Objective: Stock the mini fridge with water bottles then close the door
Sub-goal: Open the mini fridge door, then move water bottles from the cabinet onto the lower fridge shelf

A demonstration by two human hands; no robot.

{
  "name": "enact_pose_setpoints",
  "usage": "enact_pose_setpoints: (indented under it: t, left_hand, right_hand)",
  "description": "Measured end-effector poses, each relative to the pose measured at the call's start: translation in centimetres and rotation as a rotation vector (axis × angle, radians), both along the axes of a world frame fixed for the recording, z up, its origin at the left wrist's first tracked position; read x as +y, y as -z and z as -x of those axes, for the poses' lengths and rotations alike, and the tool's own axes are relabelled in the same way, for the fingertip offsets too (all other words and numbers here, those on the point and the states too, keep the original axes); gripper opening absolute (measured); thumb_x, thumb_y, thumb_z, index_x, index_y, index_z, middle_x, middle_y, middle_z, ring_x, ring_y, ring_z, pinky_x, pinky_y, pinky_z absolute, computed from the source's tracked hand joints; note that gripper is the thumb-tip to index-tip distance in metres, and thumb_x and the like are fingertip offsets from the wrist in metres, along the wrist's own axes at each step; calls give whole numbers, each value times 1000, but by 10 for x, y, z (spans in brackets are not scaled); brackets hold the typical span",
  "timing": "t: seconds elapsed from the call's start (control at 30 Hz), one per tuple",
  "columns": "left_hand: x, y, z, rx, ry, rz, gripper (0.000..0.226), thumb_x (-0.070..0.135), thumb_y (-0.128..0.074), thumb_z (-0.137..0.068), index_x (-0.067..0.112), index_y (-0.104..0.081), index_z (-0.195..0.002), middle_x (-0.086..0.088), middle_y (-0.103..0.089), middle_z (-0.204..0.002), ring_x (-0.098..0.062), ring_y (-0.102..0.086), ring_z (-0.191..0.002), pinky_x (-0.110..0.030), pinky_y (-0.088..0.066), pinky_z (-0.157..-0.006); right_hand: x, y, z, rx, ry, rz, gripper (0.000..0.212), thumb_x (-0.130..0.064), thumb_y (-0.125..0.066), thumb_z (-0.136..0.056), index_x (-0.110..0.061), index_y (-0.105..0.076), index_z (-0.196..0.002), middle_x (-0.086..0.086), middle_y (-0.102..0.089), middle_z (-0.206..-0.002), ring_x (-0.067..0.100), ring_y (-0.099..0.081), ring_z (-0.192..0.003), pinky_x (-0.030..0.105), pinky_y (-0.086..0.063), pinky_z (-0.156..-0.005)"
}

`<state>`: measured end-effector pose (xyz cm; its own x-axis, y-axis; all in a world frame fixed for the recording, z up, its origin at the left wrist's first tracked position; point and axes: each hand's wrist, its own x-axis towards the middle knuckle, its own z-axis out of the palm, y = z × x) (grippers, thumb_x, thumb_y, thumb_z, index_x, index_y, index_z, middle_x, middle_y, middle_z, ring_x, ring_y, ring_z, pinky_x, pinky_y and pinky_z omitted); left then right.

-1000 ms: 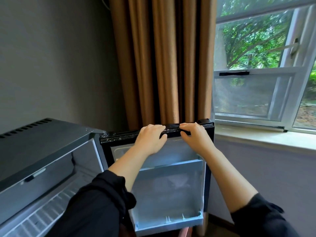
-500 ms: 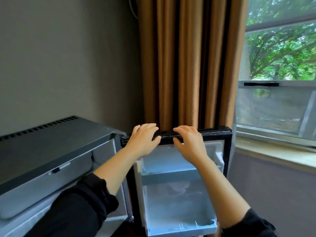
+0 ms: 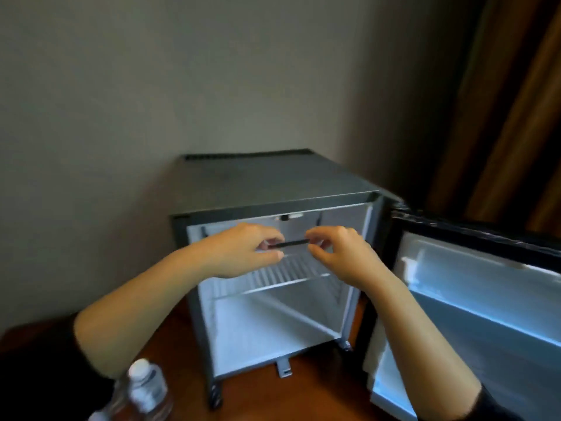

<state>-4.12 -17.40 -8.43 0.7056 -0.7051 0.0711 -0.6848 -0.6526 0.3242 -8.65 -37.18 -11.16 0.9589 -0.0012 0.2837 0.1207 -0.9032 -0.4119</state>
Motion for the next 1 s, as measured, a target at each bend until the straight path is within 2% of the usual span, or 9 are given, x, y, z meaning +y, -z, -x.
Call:
enact_pose_setpoints:
  t: [0.1,0.2,0.37,0.53,0.67,0.77,0.83,0.93,1.0]
  left_hand:
    - [47,22,3,101,-165,-28,38,33,-49,-94,16,-51,-129,1,-56,-129,-13,-56,-112,-26,-43,-94]
    - [86,46,10,201,-349,0,40,37,-48,-94,20,-51,-130,2,-57,-128,-12,-57,-110,-32,-46,-96]
    - [131,96,29,290,-612,68,45,36,-54,-91,16,-49,-131,-2,-55,-133,-14,-54,-117,-31,-45,-100]
    - [156,161,50,402,-851,177,64,34,-55,-91,13,-29,-144,-6,-34,-149,-19,-36,-135,-29,-33,-107]
    - [153,223,57,423,-1045,382,66,27,-63,-86,9,-31,-140,-9,-38,-144,-23,-41,-129,-35,-37,-107]
    - [136,268,56,372,-1199,626,71,30,-69,-78,16,-32,-137,-8,-45,-137,-25,-49,-123,-42,-44,-102]
    - [125,296,51,303,-1249,737,68,29,-70,-73,18,-38,-131,-5,-51,-127,-22,-51,-119,-43,-46,-99]
    - [115,327,43,217,-1300,893,73,28,-71,-73,24,-34,-136,0,-48,-132,-15,-47,-124,-42,-44,-103]
    - [113,344,39,168,-1316,982,78,29,-71,-72,28,-30,-139,3,-45,-137,-12,-45,-128,-43,-43,-106]
  right_hand:
    - [34,17,-25,123,-210,-7,27,-26,-57,-89,-25,-65,-114,-6,-68,-98,16,-64,-90,38,-51,-88]
    - [62,36,-45,225,-390,2,27,-25,-58,-90,-22,-65,-116,-9,-62,-94,13,-62,-85,37,-52,-88]
    - [111,74,-62,379,-609,51,31,-26,-57,-92,-21,-60,-123,-2,-64,-106,11,-57,-87,33,-50,-89]
    - [161,117,-68,477,-777,80,34,-25,-59,-91,-16,-59,-124,5,-66,-113,15,-59,-94,23,-43,-84]
    - [196,157,-74,522,-811,89,41,-23,-59,-91,-17,-52,-131,6,-61,-125,22,-58,-113,29,-44,-94]
    - [216,187,-79,514,-808,69,50,-20,-58,-90,-18,-44,-138,10,-53,-134,27,-53,-121,38,-45,-101]
    - [226,205,-82,488,-813,40,51,-18,-58,-91,-18,-42,-139,10,-52,-135,28,-51,-124,38,-44,-102]
    - [235,227,-86,451,-859,-6,49,-19,-58,-91,-21,-43,-138,6,-53,-136,25,-51,-125,36,-44,-101]
    - [239,240,-90,422,-897,-26,49,-21,-58,-91,-24,-41,-137,5,-54,-134,24,-52,-123,40,-47,-100]
